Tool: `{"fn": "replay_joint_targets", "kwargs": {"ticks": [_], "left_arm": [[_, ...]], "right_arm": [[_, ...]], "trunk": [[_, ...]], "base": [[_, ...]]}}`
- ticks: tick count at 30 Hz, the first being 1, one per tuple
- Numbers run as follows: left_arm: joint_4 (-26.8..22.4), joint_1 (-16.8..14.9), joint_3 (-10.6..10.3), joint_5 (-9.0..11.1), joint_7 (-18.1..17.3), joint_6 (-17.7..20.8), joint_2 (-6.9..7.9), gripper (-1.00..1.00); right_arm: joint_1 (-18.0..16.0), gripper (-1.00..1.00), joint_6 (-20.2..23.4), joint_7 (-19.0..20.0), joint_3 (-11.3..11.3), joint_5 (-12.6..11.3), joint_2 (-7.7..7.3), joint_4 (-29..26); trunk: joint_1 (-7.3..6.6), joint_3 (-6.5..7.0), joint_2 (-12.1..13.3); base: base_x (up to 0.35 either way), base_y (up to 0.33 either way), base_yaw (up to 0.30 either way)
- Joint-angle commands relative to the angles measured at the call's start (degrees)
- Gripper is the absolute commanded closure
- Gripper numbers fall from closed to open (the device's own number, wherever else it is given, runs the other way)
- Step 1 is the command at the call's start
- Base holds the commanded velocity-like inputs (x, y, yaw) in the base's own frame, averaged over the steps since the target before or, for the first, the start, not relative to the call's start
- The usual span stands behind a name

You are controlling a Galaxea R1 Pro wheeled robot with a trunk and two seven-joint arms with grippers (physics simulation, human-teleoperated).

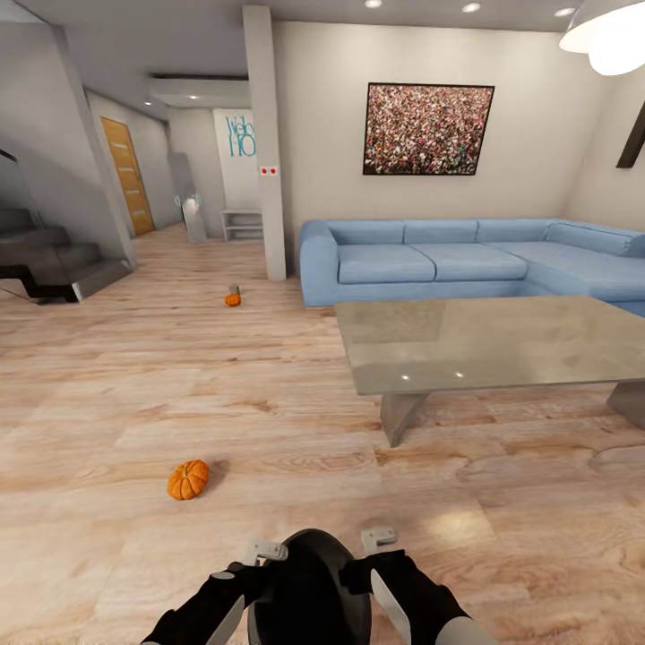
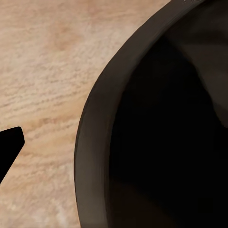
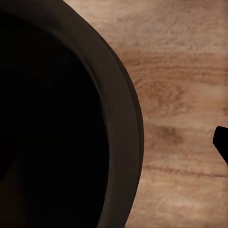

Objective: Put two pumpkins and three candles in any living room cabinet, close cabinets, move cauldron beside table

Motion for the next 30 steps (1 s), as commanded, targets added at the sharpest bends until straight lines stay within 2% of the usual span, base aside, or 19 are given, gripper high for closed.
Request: {"fn": "replay_joint_targets", "kwargs": {"ticks": [1, 5, 19, 23, 30], "left_arm": [[-0.1, 0.0, -0.3, 0.5, 0.1, 0.3, 0.05, -1.0], [-0.1, 0.0, -0.3, 0.5, 0.1, 0.2, 0.05, -1.0], [-0.1, 0.0, -0.3, 0.5, 0.1, -0.2, 0.05, -1.0], [-0.1, 0.0, -0.3, 0.5, 0.1, -0.5, 0.05, -1.0], [-0.1, 0.0, -0.3, 0.5, 0.1, -0.5, 0.08, -1.0]], "right_arm": [[0.0, -1.0, 0.2, -0.5, 0.3, -0.6, 0.0, -0.1], [0.0, -1.0, 0.2, -0.5, 0.3, -0.6, 0.0, -0.1], [0.0, -1.0, 0.0, -0.5, 0.3, -0.6, 0.0, 0.0], [0.0, -1.0, -0.1, -0.5, 0.3, -0.6, 0.0, 0.0], [0.0, -1.0, -0.1, -0.5, 0.3, -0.6, 0.0, 0.0]], "trunk": [[0.01, -0.28, 0.0], [0.12, -1.16, -0.1], [0.12, -1.16, -0.1], [0.22, -2.05, -0.1], [0.22, -2.05, -0.1]], "base": [[0.0, 0.0, 0.0], [0.0, 0.0, 0.0], [0.0, 0.0, 0.0], [0.0, 0.0, 0.0], [0.0, 0.0, 0.0]]}}
